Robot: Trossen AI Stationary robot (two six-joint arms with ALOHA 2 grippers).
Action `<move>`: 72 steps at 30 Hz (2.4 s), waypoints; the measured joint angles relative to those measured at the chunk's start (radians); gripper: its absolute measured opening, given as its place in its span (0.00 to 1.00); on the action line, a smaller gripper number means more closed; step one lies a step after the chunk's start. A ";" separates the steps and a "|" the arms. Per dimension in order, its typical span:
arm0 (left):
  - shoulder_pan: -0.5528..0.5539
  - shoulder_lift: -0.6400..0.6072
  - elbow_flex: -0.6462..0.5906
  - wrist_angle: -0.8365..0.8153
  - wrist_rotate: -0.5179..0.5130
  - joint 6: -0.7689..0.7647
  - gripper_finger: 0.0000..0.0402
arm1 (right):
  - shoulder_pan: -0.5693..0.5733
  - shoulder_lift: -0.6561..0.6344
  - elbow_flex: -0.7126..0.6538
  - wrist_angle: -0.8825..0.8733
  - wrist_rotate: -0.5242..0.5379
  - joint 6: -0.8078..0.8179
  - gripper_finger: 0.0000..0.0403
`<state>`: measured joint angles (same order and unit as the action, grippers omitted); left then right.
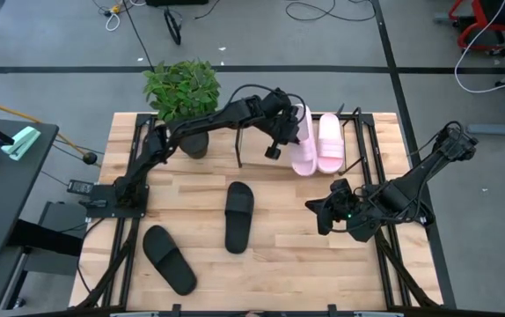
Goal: Pick and place slides into the shelf
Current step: Put the pink slide on the shelf
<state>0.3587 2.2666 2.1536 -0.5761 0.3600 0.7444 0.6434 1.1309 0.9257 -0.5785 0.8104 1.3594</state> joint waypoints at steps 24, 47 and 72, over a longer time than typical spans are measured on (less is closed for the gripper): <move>-0.072 0.096 0.166 0.053 -0.064 -0.039 0.01 | 0.000 0.000 0.000 0.000 0.000 -0.014 0.11; -0.082 0.206 0.202 0.089 -0.107 -0.131 0.01 | 0.001 0.000 0.000 0.003 0.000 -0.020 0.11; -0.014 0.229 0.203 -0.052 -0.046 -0.078 0.01 | 0.002 0.000 0.000 0.007 -0.019 -0.016 0.11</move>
<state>0.3450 2.4951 2.3562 -0.6286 0.3136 0.6662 0.6449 1.1309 0.9253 -0.5717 0.7913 1.3430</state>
